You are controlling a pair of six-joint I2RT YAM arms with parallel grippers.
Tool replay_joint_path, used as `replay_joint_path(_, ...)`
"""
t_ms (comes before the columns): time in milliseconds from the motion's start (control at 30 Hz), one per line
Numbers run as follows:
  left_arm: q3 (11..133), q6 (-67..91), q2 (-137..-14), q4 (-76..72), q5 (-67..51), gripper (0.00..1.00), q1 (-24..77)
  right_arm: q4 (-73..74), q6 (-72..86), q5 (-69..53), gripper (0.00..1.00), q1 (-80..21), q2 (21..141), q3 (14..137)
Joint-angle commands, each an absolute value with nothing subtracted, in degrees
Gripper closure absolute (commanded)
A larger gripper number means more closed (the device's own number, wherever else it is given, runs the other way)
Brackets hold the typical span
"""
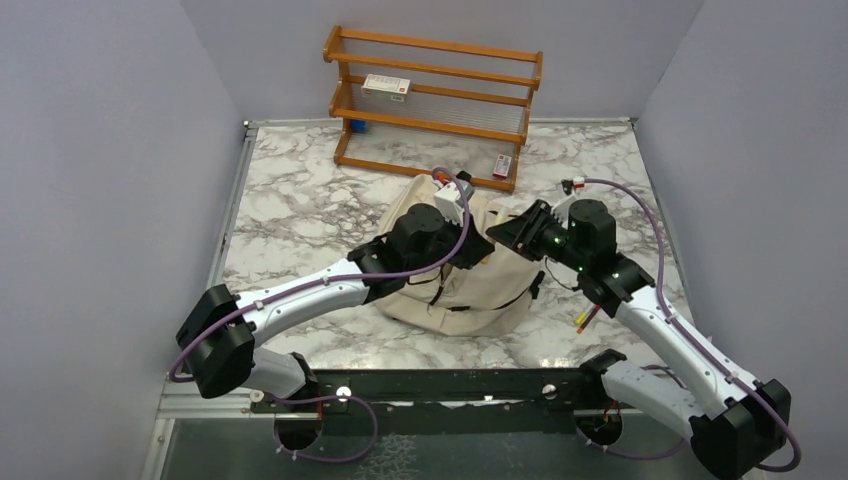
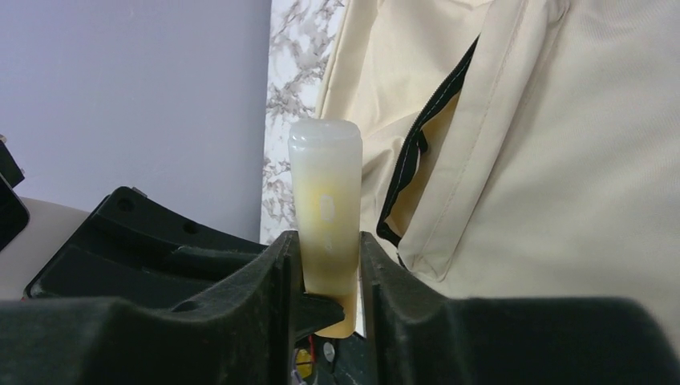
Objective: Pack the student bag
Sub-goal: Place the stationery in the student bag.
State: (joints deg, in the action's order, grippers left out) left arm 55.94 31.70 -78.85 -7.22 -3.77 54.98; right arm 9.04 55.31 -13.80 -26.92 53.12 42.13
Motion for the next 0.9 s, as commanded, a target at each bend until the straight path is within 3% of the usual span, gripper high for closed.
replay_joint_path(0,56.6,30.8,-78.3,-9.5,-8.0,0.98,56.0,9.9,52.8,-11.0,0.58,-27.2,51.9,45.2)
replay_joint_path(133,56.2,26.9,-77.0,-7.8,-9.5,1.0,56.0,16.6,48.4,-7.1,0.38,-27.2,51.4,48.9)
replay_joint_path(267,55.3,20.0,-75.0,-4.0,-11.1,1.0,56.0,24.0,44.0,-5.1,0.3,-27.3,52.6,54.0)
replay_joint_path(500,55.9,9.1,-72.4,6.4,-16.7,1.0,55.9,32.0,33.3,-6.0,0.25,-27.2,54.2,61.2)
replay_joint_path(867,52.5,0.9,-64.7,11.3,-24.9,1.0,55.8,41.8,14.2,-28.7,0.27,-26.6,59.4,67.8)
